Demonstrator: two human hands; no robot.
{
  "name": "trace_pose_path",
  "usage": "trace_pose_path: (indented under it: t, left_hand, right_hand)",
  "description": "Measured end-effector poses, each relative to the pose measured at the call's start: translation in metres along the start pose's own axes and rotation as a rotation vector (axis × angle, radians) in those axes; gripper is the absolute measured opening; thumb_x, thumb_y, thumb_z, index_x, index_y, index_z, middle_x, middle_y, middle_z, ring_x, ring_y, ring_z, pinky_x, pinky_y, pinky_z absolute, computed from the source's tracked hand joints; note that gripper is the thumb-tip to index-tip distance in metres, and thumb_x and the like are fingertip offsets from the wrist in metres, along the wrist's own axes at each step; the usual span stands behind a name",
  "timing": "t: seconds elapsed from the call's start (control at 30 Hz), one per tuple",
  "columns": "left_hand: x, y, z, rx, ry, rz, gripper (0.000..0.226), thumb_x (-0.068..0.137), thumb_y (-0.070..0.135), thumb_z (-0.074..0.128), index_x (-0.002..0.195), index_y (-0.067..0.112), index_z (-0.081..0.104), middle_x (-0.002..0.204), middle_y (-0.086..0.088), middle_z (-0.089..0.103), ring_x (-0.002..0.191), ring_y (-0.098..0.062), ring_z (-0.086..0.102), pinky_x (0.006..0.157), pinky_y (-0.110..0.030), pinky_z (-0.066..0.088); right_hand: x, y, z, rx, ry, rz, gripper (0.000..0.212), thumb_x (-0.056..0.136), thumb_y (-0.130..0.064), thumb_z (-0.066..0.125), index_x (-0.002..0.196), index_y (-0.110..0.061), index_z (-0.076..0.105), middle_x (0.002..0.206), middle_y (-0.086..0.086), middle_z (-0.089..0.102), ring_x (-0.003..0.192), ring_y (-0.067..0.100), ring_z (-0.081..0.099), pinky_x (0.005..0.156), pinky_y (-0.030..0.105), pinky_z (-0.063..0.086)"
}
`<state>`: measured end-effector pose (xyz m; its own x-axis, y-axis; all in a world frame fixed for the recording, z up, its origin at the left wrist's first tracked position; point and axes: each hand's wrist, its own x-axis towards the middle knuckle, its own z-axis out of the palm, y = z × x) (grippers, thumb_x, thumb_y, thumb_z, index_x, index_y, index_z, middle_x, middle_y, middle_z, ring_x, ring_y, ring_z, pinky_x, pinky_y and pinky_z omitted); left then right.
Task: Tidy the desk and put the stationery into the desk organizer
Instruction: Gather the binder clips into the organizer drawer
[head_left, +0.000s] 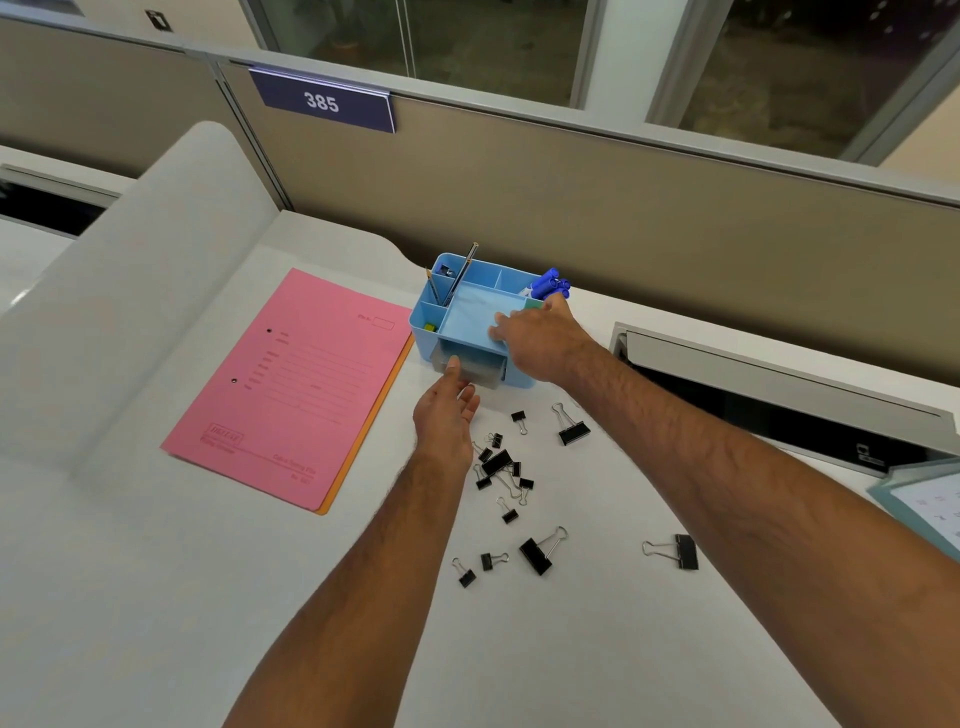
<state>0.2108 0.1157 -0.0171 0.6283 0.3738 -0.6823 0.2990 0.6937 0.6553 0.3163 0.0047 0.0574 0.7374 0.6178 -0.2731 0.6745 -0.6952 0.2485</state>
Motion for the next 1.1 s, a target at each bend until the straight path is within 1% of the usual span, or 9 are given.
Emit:
trace_pose_path:
  t: [0.1,0.17,0.23,0.37,0.67,0.77,0.9,1.03,1.1]
  left_hand:
    - [-0.004,-0.002,-0.004,0.003,-0.01,0.019,0.02,0.093,0.038,0.074,0.103,0.024,0.062,0.122,-0.009,0.069,0.117,-0.021,0.064,0.097,-0.032,0.055]
    - [-0.006,-0.003,-0.006,0.007,-0.018,0.025,0.019,0.094,0.037,0.073,0.104,0.024,0.063,0.122,-0.009,0.069,0.116,-0.021,0.064,0.101,-0.035,0.054]
    - [-0.007,-0.004,-0.008,0.014,-0.015,0.026,0.021,0.093,0.038,0.073,0.105,0.025,0.063,0.122,-0.008,0.069,0.116,-0.021,0.065,0.104,-0.036,0.054]
    - [-0.01,-0.006,-0.015,0.025,-0.018,0.028,0.019,0.093,0.04,0.073,0.102,0.027,0.062,0.118,-0.005,0.068,0.114,-0.019,0.064,0.103,-0.034,0.053]
    - [-0.009,-0.008,-0.021,0.031,-0.024,0.04,0.023,0.092,0.041,0.073,0.105,0.024,0.063,0.121,-0.008,0.069,0.116,-0.02,0.064,0.102,-0.033,0.053]
    - [-0.007,-0.008,-0.021,0.028,-0.025,0.045,0.022,0.093,0.039,0.073,0.104,0.023,0.064,0.12,-0.008,0.068,0.116,-0.02,0.064,0.099,-0.031,0.053]
    - [-0.004,-0.008,-0.024,0.013,-0.017,0.061,0.041,0.093,0.039,0.074,0.124,0.016,0.061,0.128,-0.01,0.064,0.121,-0.022,0.061,0.094,-0.028,0.054]
    - [-0.003,-0.007,-0.033,0.035,0.032,0.1,0.062,0.093,0.041,0.073,0.141,0.011,0.049,0.126,-0.009,0.061,0.117,-0.02,0.062,0.089,-0.028,0.055]
    - [-0.008,-0.006,-0.04,0.096,0.067,0.128,0.06,0.094,0.037,0.073,0.142,0.011,0.046,0.121,-0.006,0.062,0.112,-0.017,0.063,0.092,-0.031,0.056]
  right_hand:
    - [-0.001,0.001,0.001,-0.009,0.004,-0.01,0.041,0.101,-0.016,0.048,0.141,-0.022,0.05,0.119,0.004,0.062,0.088,0.018,0.046,0.086,0.043,0.036]
    - [-0.001,0.0,0.001,-0.022,0.004,-0.014,0.043,0.101,-0.017,0.048,0.144,-0.022,0.048,0.125,0.004,0.062,0.097,0.021,0.055,0.089,0.045,0.038]
    - [0.0,-0.001,0.001,-0.028,-0.003,-0.014,0.044,0.101,-0.017,0.048,0.145,-0.022,0.047,0.13,0.004,0.061,0.107,0.022,0.058,0.091,0.046,0.039]
    - [0.001,-0.002,0.002,-0.037,-0.02,-0.01,0.045,0.101,-0.017,0.049,0.146,-0.022,0.046,0.134,0.004,0.06,0.11,0.023,0.059,0.092,0.047,0.04]
    - [0.001,-0.003,0.003,-0.007,-0.011,-0.008,0.049,0.101,-0.016,0.048,0.149,-0.022,0.044,0.147,0.005,0.053,0.12,0.024,0.056,0.096,0.049,0.04]
    - [-0.001,-0.004,0.005,0.037,-0.001,0.003,0.052,0.1,-0.014,0.049,0.15,-0.022,0.043,0.155,0.005,0.046,0.131,0.025,0.051,0.1,0.051,0.038]
    - [-0.009,-0.011,0.009,0.173,0.003,0.045,0.059,0.097,-0.01,0.05,0.154,-0.02,0.037,0.166,0.004,0.029,0.151,0.024,0.029,0.107,0.051,0.031]
    - [-0.014,-0.018,0.013,0.287,0.025,0.087,0.061,0.097,-0.008,0.049,0.155,-0.017,0.034,0.168,0.005,0.024,0.155,0.023,0.021,0.11,0.052,0.029]
    - [-0.016,-0.019,0.015,0.335,0.051,0.097,0.061,0.097,-0.006,0.048,0.155,-0.017,0.035,0.168,0.005,0.025,0.155,0.022,0.021,0.11,0.049,0.028]
